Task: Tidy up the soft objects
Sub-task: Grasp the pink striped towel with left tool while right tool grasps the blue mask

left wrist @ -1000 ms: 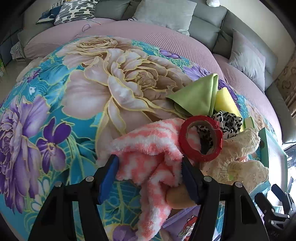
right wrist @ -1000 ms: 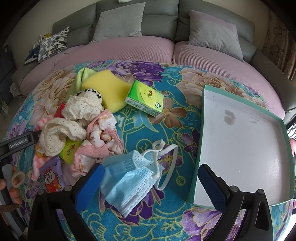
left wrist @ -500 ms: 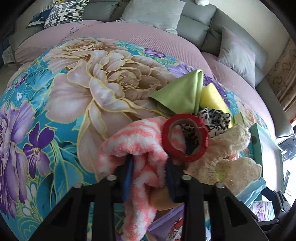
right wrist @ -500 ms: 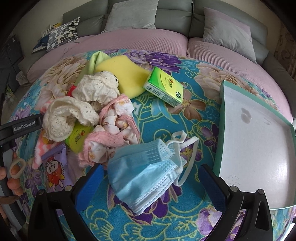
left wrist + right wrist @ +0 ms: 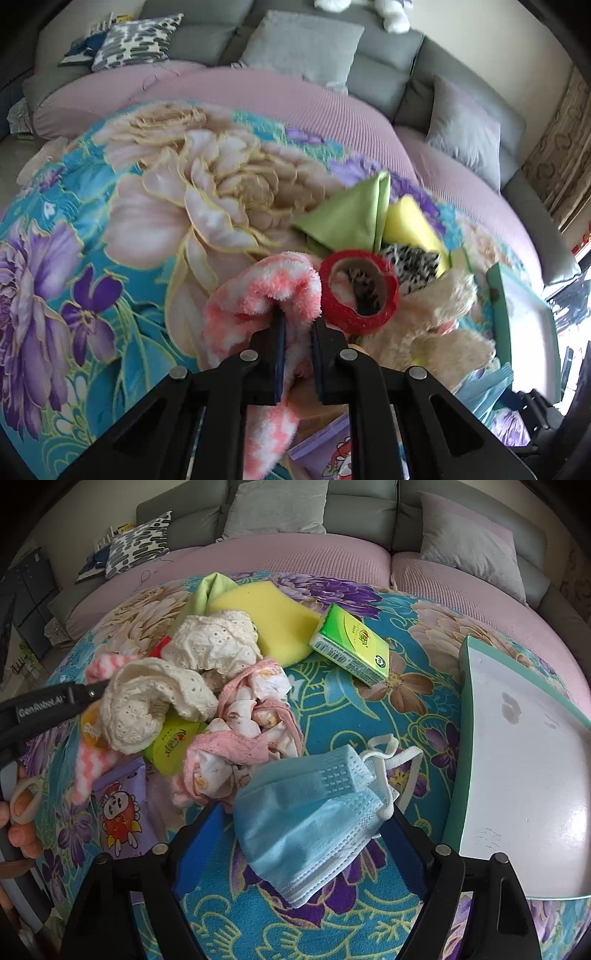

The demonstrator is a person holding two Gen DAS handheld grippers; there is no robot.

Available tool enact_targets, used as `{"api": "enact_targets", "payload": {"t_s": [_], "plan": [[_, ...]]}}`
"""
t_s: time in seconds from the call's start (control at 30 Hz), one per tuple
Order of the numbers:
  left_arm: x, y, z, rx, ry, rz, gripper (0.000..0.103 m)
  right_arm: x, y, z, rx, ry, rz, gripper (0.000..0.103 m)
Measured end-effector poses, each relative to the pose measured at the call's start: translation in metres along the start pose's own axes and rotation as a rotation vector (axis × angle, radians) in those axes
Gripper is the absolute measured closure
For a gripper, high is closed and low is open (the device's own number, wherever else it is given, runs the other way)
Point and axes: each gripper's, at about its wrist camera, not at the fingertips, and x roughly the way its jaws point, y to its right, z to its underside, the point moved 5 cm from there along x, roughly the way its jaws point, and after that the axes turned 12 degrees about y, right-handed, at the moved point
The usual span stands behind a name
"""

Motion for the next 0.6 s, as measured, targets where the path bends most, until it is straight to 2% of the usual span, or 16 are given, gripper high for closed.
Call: {"api": "enact_targets", "payload": {"t_s": [0.07, 0.13, 0.37, 0.5, 0.6], "plan": [[-0.008, -0.001, -0.005, -0.003, 0.030, 0.000, 0.090, 0.000, -0.001, 0.000, 0.001, 0.003, -0.009, 0.022], [-0.019, 0.000, -0.011, 0.002, 0.064, -0.005, 0.090, 0.000, -0.001, 0.001, 0.004, 0.000, -0.022, 0.031], [-0.059, 0.005, -0.029, 0.021, 0.186, 0.005, 0.090, 0.005, -0.004, 0.006, 0.003, -0.014, -0.051, 0.038], [-0.068, 0.007, -0.033, 0.027, 0.212, 0.005, 0.090, 0.006, -0.003, 0.007, 0.004, -0.014, -0.053, 0.043], [-0.068, 0.007, -0.034, 0.027, 0.211, 0.004, 0.090, 0.003, -0.001, 0.004, 0.013, 0.003, -0.066, 0.053]]}}
